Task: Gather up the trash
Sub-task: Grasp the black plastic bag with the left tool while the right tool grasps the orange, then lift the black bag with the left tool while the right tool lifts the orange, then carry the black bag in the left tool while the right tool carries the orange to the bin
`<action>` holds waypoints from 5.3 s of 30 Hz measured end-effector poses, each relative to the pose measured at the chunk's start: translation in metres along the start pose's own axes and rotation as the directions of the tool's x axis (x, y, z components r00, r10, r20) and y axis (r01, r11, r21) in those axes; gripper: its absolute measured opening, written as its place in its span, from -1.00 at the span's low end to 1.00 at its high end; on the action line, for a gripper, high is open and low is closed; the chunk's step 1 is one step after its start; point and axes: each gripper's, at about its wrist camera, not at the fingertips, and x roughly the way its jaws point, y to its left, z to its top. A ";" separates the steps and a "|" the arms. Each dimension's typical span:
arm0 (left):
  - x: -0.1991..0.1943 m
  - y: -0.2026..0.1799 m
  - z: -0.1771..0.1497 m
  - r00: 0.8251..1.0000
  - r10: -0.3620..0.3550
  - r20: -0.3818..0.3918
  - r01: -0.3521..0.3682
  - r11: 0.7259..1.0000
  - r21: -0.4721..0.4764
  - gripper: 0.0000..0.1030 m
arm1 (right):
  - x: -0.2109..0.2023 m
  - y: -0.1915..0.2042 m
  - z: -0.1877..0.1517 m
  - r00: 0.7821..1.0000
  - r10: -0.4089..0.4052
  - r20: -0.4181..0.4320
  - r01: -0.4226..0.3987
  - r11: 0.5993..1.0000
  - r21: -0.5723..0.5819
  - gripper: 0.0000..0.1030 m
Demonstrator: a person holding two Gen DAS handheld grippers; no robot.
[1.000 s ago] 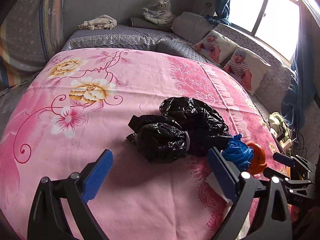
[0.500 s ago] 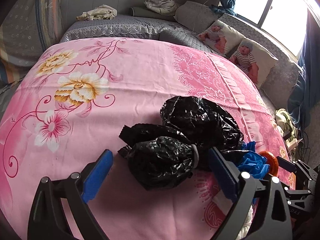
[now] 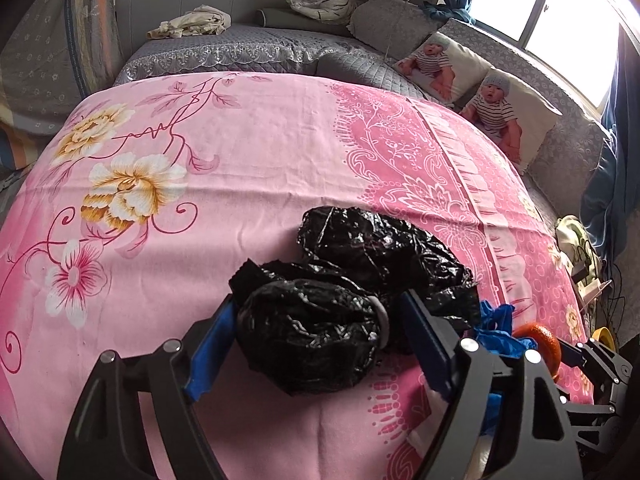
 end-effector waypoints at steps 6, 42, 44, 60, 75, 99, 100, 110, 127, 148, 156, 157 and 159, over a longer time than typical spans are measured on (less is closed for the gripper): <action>-0.007 -0.012 -0.001 0.999 0.043 0.025 -0.044 0.998 0.046 0.19 | 0.000 -0.001 -0.002 1.000 -0.001 -0.008 0.001 1.000 -0.005 -0.32; -0.129 0.021 -0.045 0.981 -0.029 0.193 0.041 0.997 -0.059 -0.46 | -0.075 -0.012 -0.030 0.999 -0.003 0.054 0.001 0.999 0.053 -0.39; -0.138 0.024 -0.053 0.978 -0.024 0.205 0.036 0.998 -0.057 -0.46 | -0.081 -0.015 -0.036 0.998 -0.005 0.057 0.002 0.998 0.058 -0.39; -0.183 0.015 -0.106 0.968 -0.050 0.246 0.060 0.998 -0.032 -0.46 | -0.128 -0.031 -0.069 0.994 -0.011 0.112 -0.002 0.994 0.108 -0.39; -0.188 -0.027 -0.121 0.964 -0.120 0.236 0.112 0.992 0.050 -0.46 | -0.145 -0.043 -0.085 0.991 -0.018 0.135 -0.003 0.988 0.151 -0.39; -0.176 -0.107 -0.118 0.947 -0.258 0.190 0.225 0.957 0.181 -0.46 | -0.202 -0.116 -0.107 0.959 -0.114 0.260 0.020 0.940 0.340 -0.39; -0.176 -0.112 -0.118 0.946 -0.265 0.188 0.230 0.955 0.190 -0.46 | -0.204 -0.120 -0.109 0.957 -0.120 0.263 0.021 0.937 0.349 -0.39; -0.166 -0.163 -0.118 0.932 -0.335 0.137 0.290 0.918 0.270 -0.46 | -0.225 -0.158 -0.128 0.936 -0.189 0.298 0.039 0.895 0.444 -0.39; -0.145 -0.250 -0.119 0.908 -0.418 0.032 0.371 0.837 0.401 -0.46 | -0.251 -0.215 -0.159 0.906 -0.306 0.292 0.099 0.824 0.558 -0.38; -0.103 -0.358 -0.144 0.862 -0.483 -0.152 0.486 0.707 0.514 -0.46 | -0.278 -0.283 -0.209 0.869 -0.447 0.210 0.212 0.721 0.660 -0.38; -0.083 -0.390 -0.156 0.855 -0.478 -0.202 0.503 0.671 0.545 -0.46 | -0.276 -0.298 -0.221 0.868 -0.461 0.186 0.221 0.693 0.686 -0.38; -0.081 -0.394 -0.157 0.854 -0.477 -0.208 0.505 0.667 0.547 -0.46 | -0.275 -0.300 -0.222 0.868 -0.462 0.183 0.222 0.689 0.690 -0.38; -0.076 -0.400 -0.160 0.853 -0.473 -0.221 0.509 0.661 0.551 -0.46 | -0.275 -0.304 -0.225 0.867 -0.465 0.179 0.219 0.679 0.700 -0.38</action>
